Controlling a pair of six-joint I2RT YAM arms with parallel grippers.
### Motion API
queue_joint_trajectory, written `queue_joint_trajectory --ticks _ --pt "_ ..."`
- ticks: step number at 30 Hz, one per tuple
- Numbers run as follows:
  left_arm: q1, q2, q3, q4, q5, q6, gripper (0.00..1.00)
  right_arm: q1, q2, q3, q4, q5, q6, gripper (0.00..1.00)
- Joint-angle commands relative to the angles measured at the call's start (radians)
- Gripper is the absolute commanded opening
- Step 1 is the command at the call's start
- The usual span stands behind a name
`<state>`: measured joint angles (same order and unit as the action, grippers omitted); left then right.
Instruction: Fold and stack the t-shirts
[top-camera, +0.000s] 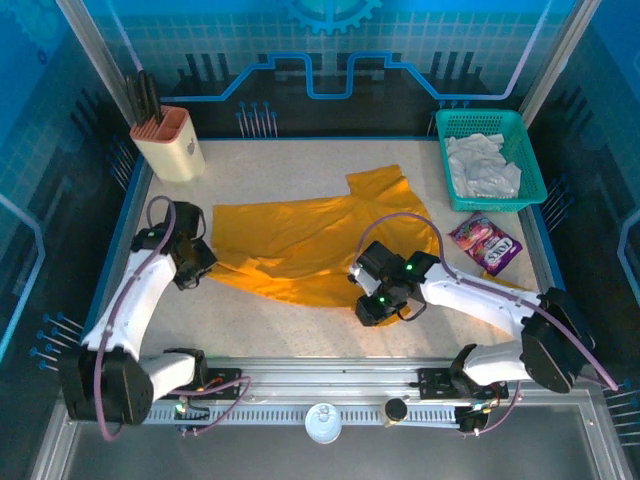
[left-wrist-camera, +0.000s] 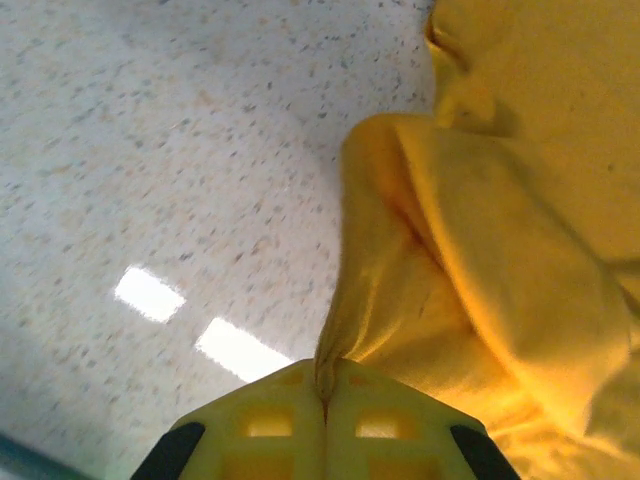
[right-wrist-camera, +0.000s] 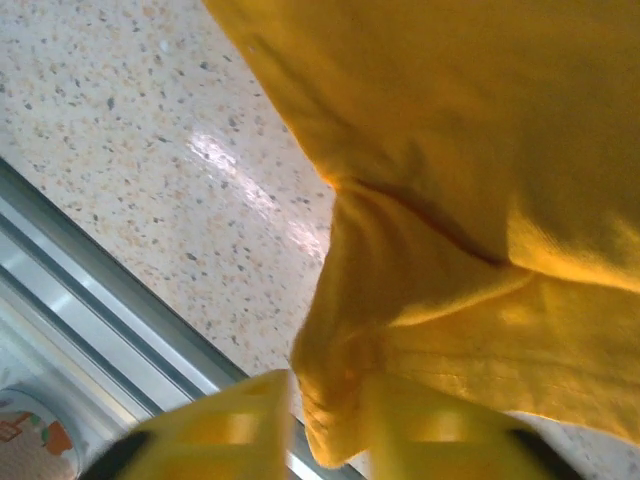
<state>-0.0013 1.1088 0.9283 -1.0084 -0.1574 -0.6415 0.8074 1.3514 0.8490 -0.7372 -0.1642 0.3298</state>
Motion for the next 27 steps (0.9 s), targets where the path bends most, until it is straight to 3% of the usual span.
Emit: queue_joint_trajectory --ticks 1,3,5,9,13,20,27 --pt "-0.006 -0.076 0.009 -0.172 0.040 -0.029 0.00 -0.010 0.074 0.077 0.075 -0.095 -0.050 0.54" --pt "-0.009 -0.088 0.000 -0.173 0.040 -0.045 0.00 -0.021 0.109 0.144 0.093 -0.111 -0.077 0.59" --pt "-0.012 -0.078 -0.011 -0.161 0.053 -0.060 0.00 -0.053 0.166 0.240 0.099 -0.119 -0.100 0.57" --pt "-0.021 -0.053 -0.045 -0.107 0.087 -0.085 0.00 -0.159 0.370 0.457 0.095 -0.138 -0.106 0.40" --pt "-0.030 -0.038 -0.066 -0.078 0.085 -0.105 0.00 -0.237 0.686 0.750 0.038 -0.182 -0.100 0.22" --pt "-0.038 -0.046 -0.093 -0.031 0.071 -0.138 0.00 -0.263 1.137 1.211 -0.126 -0.221 -0.085 0.00" --pt "-0.042 -0.025 -0.139 0.033 0.089 -0.164 0.00 -0.267 1.279 1.369 -0.164 -0.155 0.030 0.00"
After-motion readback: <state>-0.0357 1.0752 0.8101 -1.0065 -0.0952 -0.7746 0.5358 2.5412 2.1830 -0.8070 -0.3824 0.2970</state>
